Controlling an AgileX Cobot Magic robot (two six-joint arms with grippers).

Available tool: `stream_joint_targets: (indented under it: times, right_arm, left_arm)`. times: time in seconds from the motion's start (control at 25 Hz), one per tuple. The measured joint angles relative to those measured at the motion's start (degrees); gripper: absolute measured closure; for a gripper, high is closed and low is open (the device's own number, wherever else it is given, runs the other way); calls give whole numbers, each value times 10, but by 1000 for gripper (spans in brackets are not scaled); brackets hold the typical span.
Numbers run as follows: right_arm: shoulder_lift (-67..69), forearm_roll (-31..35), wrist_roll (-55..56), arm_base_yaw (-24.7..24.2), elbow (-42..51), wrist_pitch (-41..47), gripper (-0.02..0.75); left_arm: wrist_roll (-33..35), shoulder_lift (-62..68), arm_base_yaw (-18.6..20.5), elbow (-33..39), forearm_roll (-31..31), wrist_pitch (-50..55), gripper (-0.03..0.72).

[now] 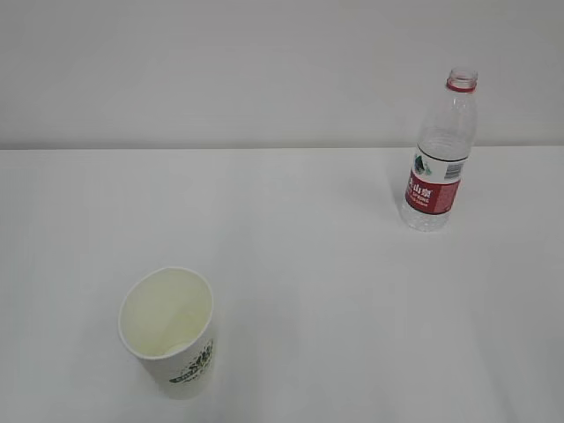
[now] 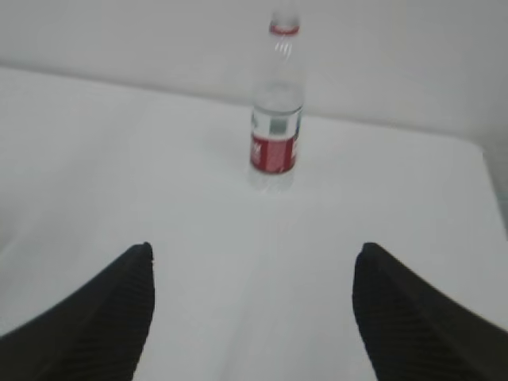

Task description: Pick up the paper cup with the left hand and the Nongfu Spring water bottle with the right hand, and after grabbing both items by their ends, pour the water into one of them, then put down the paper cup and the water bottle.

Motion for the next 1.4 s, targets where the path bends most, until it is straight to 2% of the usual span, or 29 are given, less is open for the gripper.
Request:
stream_joint_targets:
  times: [0.24, 0.4, 0.48, 0.64, 0.76, 0.88, 1.12, 1.28, 1.4]
  right_arm:
    - [224, -1, -67, 0, -45, -268, 150]
    - [371, 22, -78, 0, -63, -436, 150]
    - [431, 28, -79, 0, -66, -500, 150]
    - [546, 31, -54, 8, -55, -551, 150]
    - [606, 31, -33, 32, -2, -627, 150]
    - [656, 16, 29, 38, 70, -728, 150]
    - [674, -102, 133, 38, 191, -893, 150]
    - [674, -159, 168, 38, 243, -954, 150]
    - [674, -173, 201, 38, 273, -975, 151]
  left_arm:
    - [0, 248, 0, -77, 79, -287, 109]
    - [0, 406, 0, -104, 85, -475, 109]
    - [0, 476, 0, -108, 58, -522, 121]
    - [0, 648, 15, -98, 14, -534, 176]
    - [0, 737, 4, -48, 7, -596, 190]
    - [0, 796, -13, 33, -10, -705, 193]
    - [0, 809, -66, 208, -23, -963, 193]
    - [0, 821, -100, 295, -23, -1111, 193]
    - [0, 845, -105, 323, -20, -1139, 193]
